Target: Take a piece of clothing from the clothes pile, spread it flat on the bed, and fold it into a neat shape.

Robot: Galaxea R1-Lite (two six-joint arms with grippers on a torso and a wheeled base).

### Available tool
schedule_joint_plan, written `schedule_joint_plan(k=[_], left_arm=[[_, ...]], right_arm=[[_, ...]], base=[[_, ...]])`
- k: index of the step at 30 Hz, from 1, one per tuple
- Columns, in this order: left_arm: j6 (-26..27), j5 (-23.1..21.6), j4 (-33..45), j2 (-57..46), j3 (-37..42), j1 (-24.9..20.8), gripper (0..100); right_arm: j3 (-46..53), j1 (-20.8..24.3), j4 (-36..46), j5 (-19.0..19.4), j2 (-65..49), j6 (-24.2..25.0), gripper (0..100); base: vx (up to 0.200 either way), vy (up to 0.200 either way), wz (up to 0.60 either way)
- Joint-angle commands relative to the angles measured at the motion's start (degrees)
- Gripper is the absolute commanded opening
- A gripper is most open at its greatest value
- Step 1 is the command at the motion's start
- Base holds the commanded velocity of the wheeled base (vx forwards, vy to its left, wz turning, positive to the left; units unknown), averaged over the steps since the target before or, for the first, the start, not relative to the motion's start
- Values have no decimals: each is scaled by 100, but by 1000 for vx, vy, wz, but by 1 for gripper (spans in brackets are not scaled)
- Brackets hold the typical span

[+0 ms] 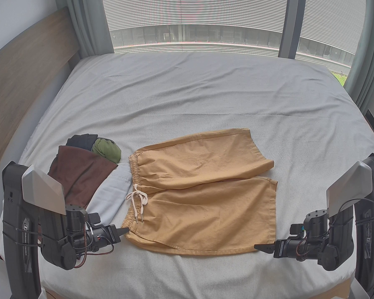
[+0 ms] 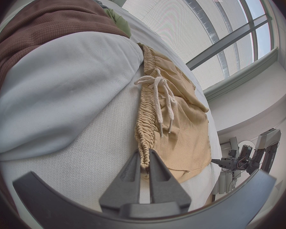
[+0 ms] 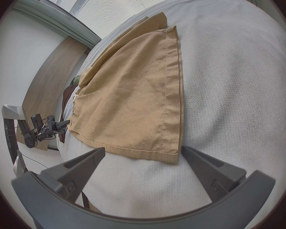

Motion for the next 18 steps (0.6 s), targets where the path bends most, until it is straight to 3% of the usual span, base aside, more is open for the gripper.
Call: schedule_joint_plan(k=[1, 10, 11, 18], left_arm=[[-4, 0, -1, 7, 1, 0, 0], [-4, 0, -1, 7, 10, 0, 0], [-4, 0, -1, 7, 10, 0, 0], [-4, 0, -1, 7, 10, 0, 0]], right_arm=[[-48, 38, 3, -3, 74, 12, 100], [-101, 11, 3, -3, 74, 12, 100], [-101, 11, 3, -3, 74, 12, 0], [-118, -15, 3, -30, 57, 12, 0]], base=[[0, 0, 0], [0, 0, 0], [0, 0, 0], [0, 0, 0]])
